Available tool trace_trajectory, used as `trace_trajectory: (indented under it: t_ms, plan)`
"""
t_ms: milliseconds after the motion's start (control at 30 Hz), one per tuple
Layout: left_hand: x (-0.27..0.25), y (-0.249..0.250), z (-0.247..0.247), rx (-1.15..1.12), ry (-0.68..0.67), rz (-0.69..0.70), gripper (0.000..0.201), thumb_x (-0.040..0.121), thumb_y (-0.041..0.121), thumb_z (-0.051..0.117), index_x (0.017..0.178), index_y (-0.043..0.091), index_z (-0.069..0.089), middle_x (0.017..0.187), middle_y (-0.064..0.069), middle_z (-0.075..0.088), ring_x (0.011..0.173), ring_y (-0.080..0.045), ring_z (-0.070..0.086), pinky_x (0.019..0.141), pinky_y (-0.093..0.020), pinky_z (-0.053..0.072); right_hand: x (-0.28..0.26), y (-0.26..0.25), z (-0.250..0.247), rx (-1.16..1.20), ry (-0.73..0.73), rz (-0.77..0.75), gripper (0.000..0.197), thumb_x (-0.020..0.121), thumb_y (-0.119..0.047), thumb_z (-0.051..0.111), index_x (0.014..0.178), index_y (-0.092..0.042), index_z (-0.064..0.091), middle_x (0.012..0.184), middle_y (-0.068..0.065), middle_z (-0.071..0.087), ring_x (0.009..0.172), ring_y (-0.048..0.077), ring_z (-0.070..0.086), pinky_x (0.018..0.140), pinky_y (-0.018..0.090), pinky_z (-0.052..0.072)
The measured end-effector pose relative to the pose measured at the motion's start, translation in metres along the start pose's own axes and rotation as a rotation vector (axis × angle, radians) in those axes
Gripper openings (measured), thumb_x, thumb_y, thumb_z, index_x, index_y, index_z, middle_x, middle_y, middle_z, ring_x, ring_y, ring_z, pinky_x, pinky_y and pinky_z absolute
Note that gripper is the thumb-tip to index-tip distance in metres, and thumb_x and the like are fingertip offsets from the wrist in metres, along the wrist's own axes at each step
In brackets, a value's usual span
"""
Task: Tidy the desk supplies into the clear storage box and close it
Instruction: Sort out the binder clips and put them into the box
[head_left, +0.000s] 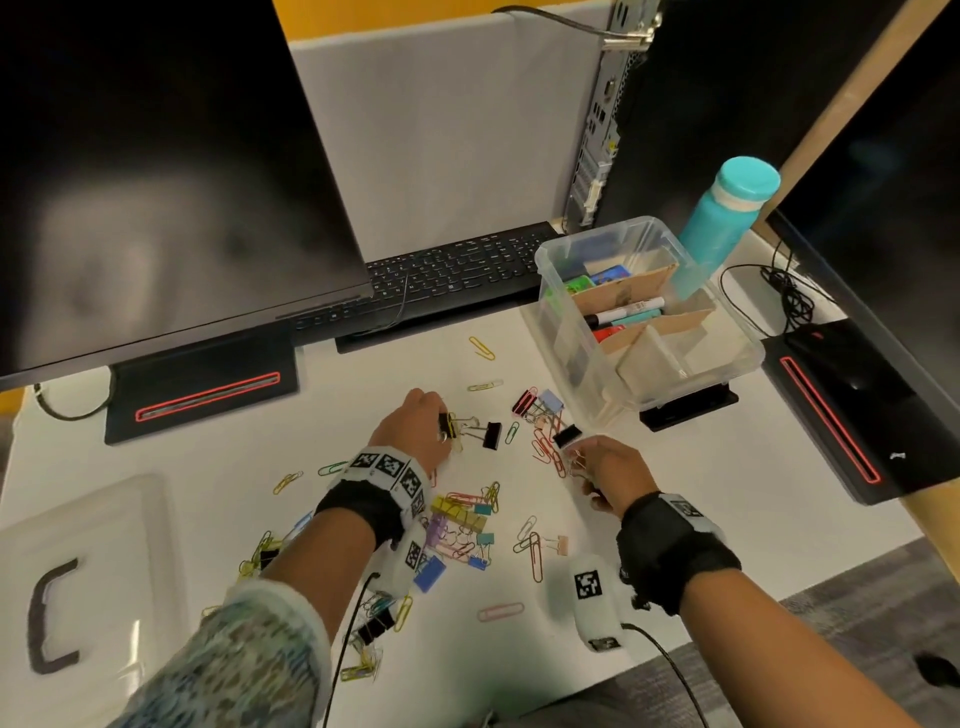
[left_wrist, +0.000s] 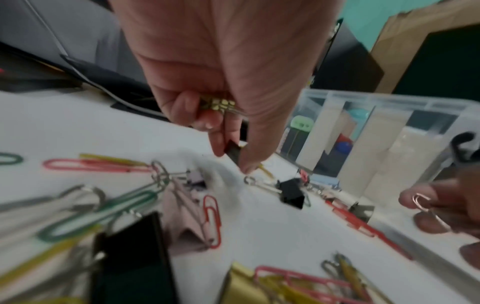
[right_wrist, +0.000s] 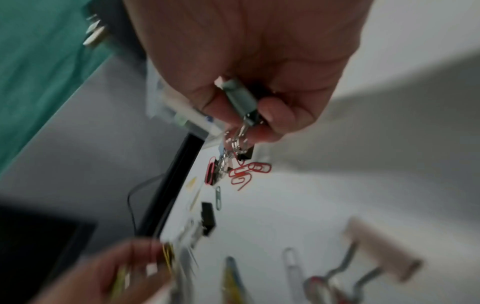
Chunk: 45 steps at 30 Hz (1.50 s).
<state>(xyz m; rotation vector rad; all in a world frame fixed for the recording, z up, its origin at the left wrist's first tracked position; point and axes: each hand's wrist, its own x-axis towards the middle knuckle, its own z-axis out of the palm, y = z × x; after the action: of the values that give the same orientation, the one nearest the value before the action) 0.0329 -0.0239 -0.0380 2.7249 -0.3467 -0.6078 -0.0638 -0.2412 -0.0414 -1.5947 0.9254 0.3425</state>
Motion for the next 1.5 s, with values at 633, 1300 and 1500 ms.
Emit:
trace_trajectory:
  t_ms: [633, 1300, 1500]
  plan:
    - [-0.06, -0.003, -0.028, 0.598, 0.016, 0.366, 0.074, 0.055, 0.011, 0.083, 0.124, 0.009, 0.056, 0.119, -0.008, 0.056, 0.091, -0.023, 0.06, 0.064, -0.03, 0.049, 0.019, 0.013, 0.031, -0.235, 0.317, -0.085, 0.052, 0.076, -0.038, 0.073, 0.119, -0.022, 0.049, 0.112, 0.012, 0.065, 0.099, 0.031, 0.062, 0.088, 0.036, 0.05]
    - [-0.053, 0.007, -0.002, -0.547, -0.056, 0.072, 0.031, 0.097, 0.015, 0.043, 0.128, 0.018, 0.037, 0.11, -0.008, 0.053, 0.079, -0.019, 0.054, 0.069, -0.032, 0.049, -0.074, -0.124, -0.089, -0.89, 0.397, -0.476, 0.03, 0.083, -0.037, 0.064, 0.105, -0.017, 0.056, 0.085, 0.005, 0.062, 0.079, 0.022, 0.059, 0.065, 0.032, 0.045]
    - [-0.062, 0.026, 0.012, -0.474, -0.079, 0.055, 0.033, 0.097, 0.014, 0.042, 0.129, 0.022, 0.037, 0.112, -0.004, 0.055, 0.079, -0.008, 0.053, 0.065, -0.019, 0.043, -0.035, -0.15, -0.084, -1.028, 0.16, -0.384, 0.017, 0.081, -0.034, 0.069, 0.07, -0.031, 0.057, 0.067, -0.014, 0.04, 0.06, 0.002, 0.04, 0.051, 0.02, 0.03]
